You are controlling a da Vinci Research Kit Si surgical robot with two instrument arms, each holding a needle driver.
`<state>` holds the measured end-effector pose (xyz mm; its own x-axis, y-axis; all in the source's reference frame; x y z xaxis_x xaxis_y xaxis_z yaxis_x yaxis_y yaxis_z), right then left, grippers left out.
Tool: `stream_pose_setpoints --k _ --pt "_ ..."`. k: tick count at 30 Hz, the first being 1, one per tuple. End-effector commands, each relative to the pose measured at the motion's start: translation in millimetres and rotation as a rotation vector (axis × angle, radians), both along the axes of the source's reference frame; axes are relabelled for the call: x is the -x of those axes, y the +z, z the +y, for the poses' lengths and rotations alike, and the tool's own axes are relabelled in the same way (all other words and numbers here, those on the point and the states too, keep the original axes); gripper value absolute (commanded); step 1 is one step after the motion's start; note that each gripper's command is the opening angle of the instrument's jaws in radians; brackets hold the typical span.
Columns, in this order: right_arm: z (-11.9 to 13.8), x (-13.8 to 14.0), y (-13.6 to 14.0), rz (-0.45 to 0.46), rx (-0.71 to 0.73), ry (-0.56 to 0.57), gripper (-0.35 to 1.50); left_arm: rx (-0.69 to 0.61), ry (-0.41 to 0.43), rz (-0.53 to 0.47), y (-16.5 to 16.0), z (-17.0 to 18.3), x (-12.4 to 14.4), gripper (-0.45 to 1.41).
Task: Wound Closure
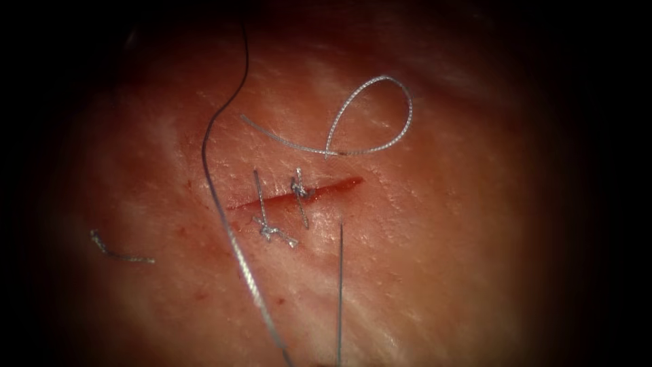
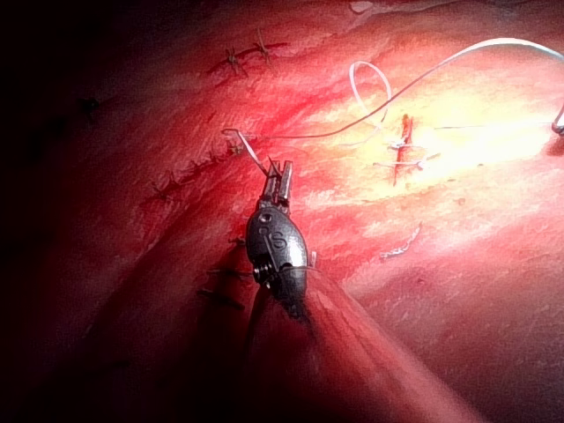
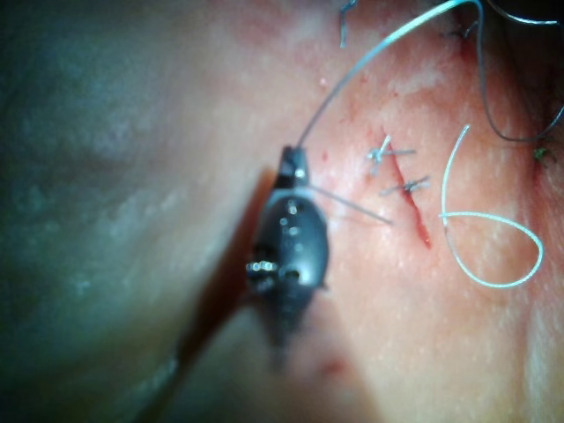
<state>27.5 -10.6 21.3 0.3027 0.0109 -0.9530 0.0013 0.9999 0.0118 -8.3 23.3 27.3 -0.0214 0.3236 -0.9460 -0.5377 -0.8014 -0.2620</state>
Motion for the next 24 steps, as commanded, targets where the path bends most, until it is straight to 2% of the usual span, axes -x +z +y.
stream_pose_setpoints --k 1,5,6,7,8,9,10,11,12,20,24 --pt "-0.6 -1.0 -1.2 0.02 -0.006 -0.028 -0.35 0.002 0.001 -0.002 0.7 0.3 0.3 -0.45" --pt "-1.2 -1.3 -2.9 0.034 -0.011 -0.054 -0.35 0.002 0.001 -0.002 0.7 0.3 0.3 -0.45" --pt "-1.0 -1.5 -3.2 0.033 -0.016 -0.055 -0.25 0.002 0.001 -0.002 0.7 0.3 0.3 -0.45" --pt "-1.0 -1.5 -3.2 0.033 -0.016 -0.055 -0.25 0.002 0.001 -0.002 0.7 0.3 0.3 -0.45" --pt "-0.7 -1.5 -3.3 0.038 -0.015 -0.042 0.26 0.002 0.001 -0.002 0.7 0.3 0.3 -0.45" --pt "-0.2 -1.3 -3.3 0.051 -0.01 -0.013 0.88 0.002 0.001 -0.002 0.7 0.3 0.3 -0.45" --pt "0.2 -1.1 -3.2 0.06 -0.005 0.012 1.15 0.002 0.001 -0.002 0.8 0.3 0.3 -0.45" --pt "0.7 -0.9 -3.1 0.07 -0.024 0.044 1.31 0.002 0.001 -0.002 0.8 0.3 0.3 -0.45" --pt "1.2 -0.4 -3.0 0.088 -0.065 0.084 1.4 0.002 0.001 -0.003 0.8 0.3 0.3 -0.45" --pt "3.4 4.8 -1.7 0.094 -0.079 0.123 1.43 0.0 0.012 -0.009 1.1 0.8 -1.1 -0.45" --pt "4.6 7.5 0.0 0.068 -0.067 0.186 1.36 0.001 0.004 -0.009 1.1 0.8 -2.0 -0.45"
